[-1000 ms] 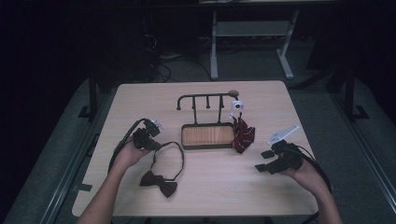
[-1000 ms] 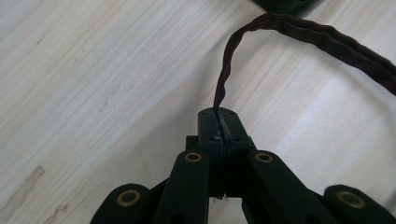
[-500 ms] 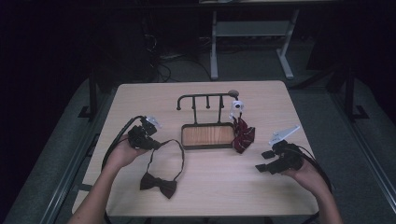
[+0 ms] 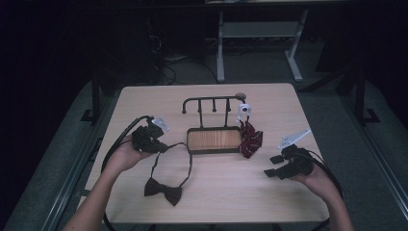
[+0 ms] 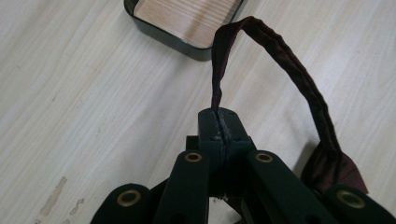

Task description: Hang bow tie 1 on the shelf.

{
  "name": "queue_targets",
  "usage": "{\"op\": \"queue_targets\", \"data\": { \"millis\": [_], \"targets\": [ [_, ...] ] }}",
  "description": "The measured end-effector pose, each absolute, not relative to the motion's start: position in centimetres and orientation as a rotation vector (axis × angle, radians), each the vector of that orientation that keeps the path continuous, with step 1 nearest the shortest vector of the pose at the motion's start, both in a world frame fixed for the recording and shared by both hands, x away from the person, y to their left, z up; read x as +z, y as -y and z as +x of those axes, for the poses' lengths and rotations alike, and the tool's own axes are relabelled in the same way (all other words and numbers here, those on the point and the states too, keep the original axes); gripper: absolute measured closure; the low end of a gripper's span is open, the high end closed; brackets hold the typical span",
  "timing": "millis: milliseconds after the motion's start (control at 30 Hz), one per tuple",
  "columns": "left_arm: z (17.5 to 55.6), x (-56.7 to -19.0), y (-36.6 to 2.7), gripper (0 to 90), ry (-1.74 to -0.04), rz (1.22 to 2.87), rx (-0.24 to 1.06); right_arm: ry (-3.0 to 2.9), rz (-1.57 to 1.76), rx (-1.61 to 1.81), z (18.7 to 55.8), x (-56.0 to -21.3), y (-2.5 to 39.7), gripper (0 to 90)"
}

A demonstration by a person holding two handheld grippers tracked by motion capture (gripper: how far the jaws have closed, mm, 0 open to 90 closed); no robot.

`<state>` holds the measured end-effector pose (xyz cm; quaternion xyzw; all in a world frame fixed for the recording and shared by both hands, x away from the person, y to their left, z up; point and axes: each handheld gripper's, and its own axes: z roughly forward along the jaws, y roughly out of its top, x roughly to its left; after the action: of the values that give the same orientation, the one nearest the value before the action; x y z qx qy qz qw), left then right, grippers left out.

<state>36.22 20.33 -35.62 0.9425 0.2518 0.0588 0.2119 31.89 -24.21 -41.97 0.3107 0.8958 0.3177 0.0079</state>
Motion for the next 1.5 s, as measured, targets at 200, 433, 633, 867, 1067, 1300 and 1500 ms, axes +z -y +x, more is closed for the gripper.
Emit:
{"op": "queue_targets", "data": {
  "millis": [200,433,633,867,1067,1300,1500],
  "targets": [
    [35.8,-34.5,-20.5,89.7,-0.687,2.609,0.165,-2.803,0.967,0.991,31.9,-42.0,24.2,37.8],
    [35.7,-33.2,-20.8,89.7,-0.673,2.596,0.166,-2.800,0.968,0.993,31.9,-42.0,24.3,37.6],
    [35.6,-32.4,-20.7,89.7,-0.656,2.594,0.165,-2.801,0.967,0.993,31.9,-42.0,24.3,37.6],
    [35.5,-31.4,-20.4,89.7,-0.632,2.596,0.171,-2.800,0.965,0.993,31.9,-41.9,24.3,37.6],
    [35.4,-30.4,-20.1,89.7,-0.609,2.601,0.182,-2.797,0.966,0.994,31.8,-41.8,24.4,37.6],
    [35.5,-29.5,-19.8,89.8,-0.586,2.605,0.190,-2.792,0.963,0.997,31.8,-41.7,24.5,37.5],
    [35.6,-29.0,-19.8,89.8,-0.587,2.602,0.199,-2.791,0.965,0.995,31.8,-41.7,24.5,37.4]
  ]
}}
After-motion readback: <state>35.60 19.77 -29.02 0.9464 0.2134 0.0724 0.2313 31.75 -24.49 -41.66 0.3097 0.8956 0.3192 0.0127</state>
